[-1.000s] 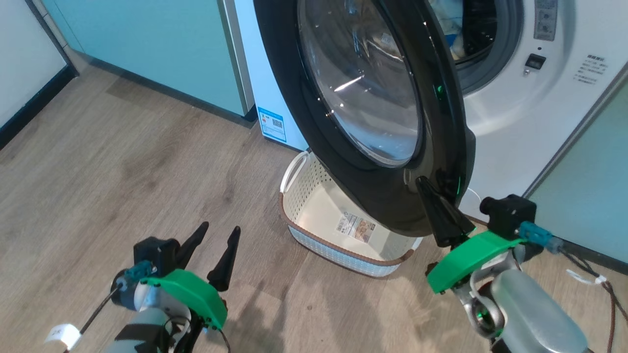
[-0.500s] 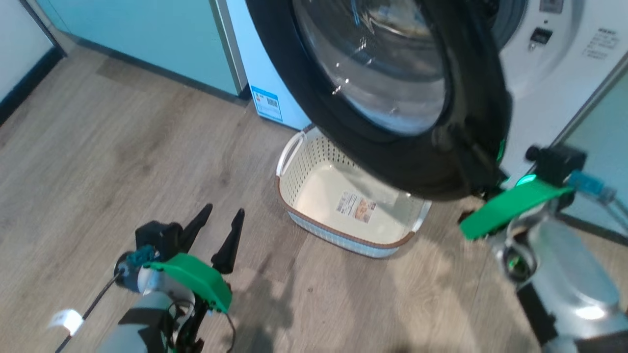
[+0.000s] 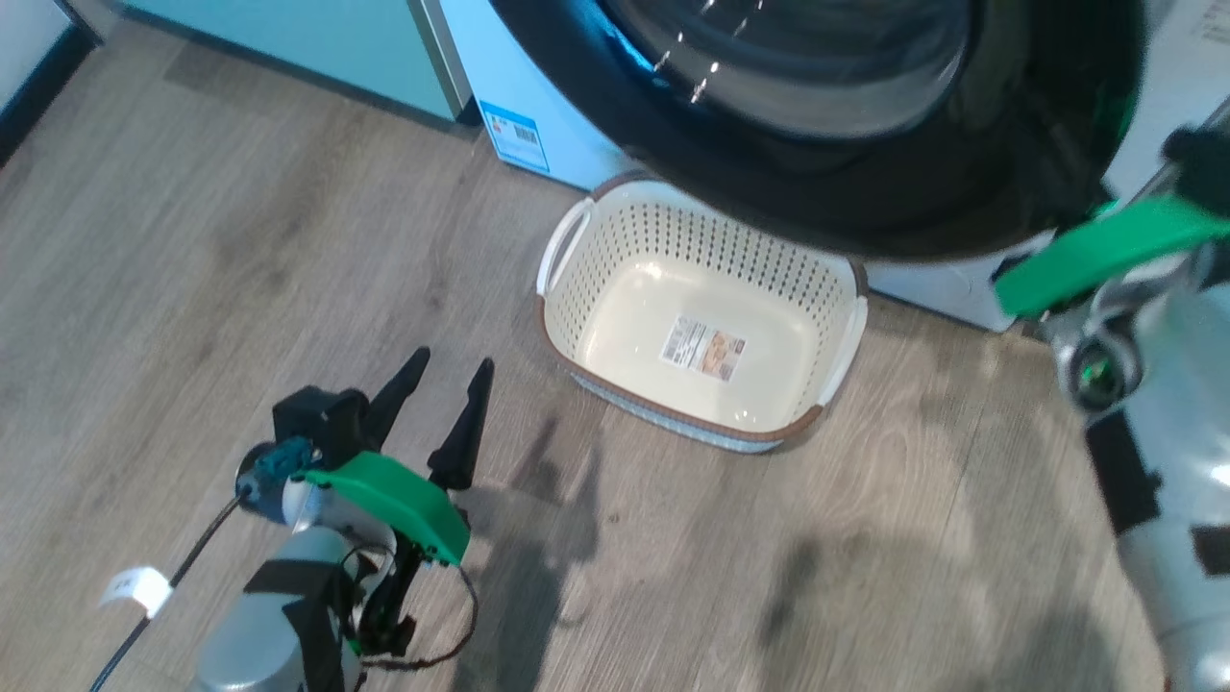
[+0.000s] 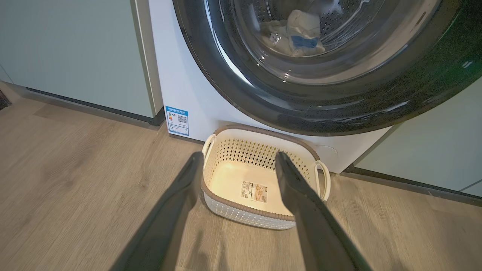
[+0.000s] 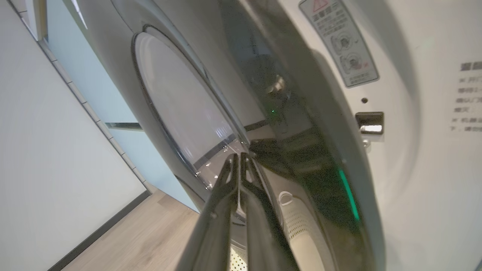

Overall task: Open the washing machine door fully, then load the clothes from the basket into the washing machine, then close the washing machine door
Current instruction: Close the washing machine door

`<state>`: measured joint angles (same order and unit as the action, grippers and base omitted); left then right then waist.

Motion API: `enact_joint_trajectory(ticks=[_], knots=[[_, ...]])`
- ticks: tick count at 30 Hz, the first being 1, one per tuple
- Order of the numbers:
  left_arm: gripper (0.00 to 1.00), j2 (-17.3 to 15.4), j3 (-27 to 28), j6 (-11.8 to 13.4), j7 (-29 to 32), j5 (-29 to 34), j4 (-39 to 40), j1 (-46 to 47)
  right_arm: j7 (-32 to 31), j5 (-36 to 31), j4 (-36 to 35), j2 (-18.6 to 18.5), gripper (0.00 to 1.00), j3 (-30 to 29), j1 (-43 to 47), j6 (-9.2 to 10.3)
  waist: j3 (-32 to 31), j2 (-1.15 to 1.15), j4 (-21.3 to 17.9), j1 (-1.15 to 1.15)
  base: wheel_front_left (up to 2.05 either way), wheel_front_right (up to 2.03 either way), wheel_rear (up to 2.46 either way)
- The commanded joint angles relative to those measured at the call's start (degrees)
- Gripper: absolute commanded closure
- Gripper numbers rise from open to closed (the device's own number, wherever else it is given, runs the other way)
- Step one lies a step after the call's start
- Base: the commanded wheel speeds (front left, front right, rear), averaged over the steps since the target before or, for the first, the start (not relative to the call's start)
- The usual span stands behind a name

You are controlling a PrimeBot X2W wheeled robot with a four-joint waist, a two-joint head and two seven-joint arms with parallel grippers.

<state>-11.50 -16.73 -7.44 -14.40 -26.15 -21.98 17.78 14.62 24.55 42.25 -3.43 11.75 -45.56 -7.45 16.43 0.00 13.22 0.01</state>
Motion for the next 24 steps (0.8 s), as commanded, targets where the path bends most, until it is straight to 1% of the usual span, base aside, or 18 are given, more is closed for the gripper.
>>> enact_joint_trajectory(ticks=[1, 9, 17, 24], knots=[[0.00, -0.85, 2.64, -0.04, -0.60, 0.53, 1.87, 2.79, 0.38, -1.10, -0.44, 0.55, 1.00, -0.86, -4.43, -0.03, 1.52, 0.00, -0.11, -0.01, 0.00, 0.00, 0.00], [0.00, 0.13, 2.52, -0.04, -0.60, 0.77, 2.14, 4.46, 0.38, -4.27, 2.54, 0.55, 1.00, -5.06, -10.09, -0.03, 4.49, 0.00, 0.17, -0.01, 0.00, 0.00, 0.00], [0.00, 0.80, 2.27, -0.04, -0.60, 0.78, 2.34, 5.67, 0.38, -6.59, 3.11, 0.56, 1.00, -9.27, -13.69, -0.03, 6.47, 0.00, 0.55, -0.01, 0.00, 0.00, 0.00], [0.00, 1.40, 2.35, -0.04, -0.60, 0.75, 2.47, 6.37, 0.38, -7.68, 2.50, 0.56, 1.00, -11.40, -15.80, -0.03, 7.74, 0.00, 0.71, -0.01, 0.00, 0.00, 0.00]])
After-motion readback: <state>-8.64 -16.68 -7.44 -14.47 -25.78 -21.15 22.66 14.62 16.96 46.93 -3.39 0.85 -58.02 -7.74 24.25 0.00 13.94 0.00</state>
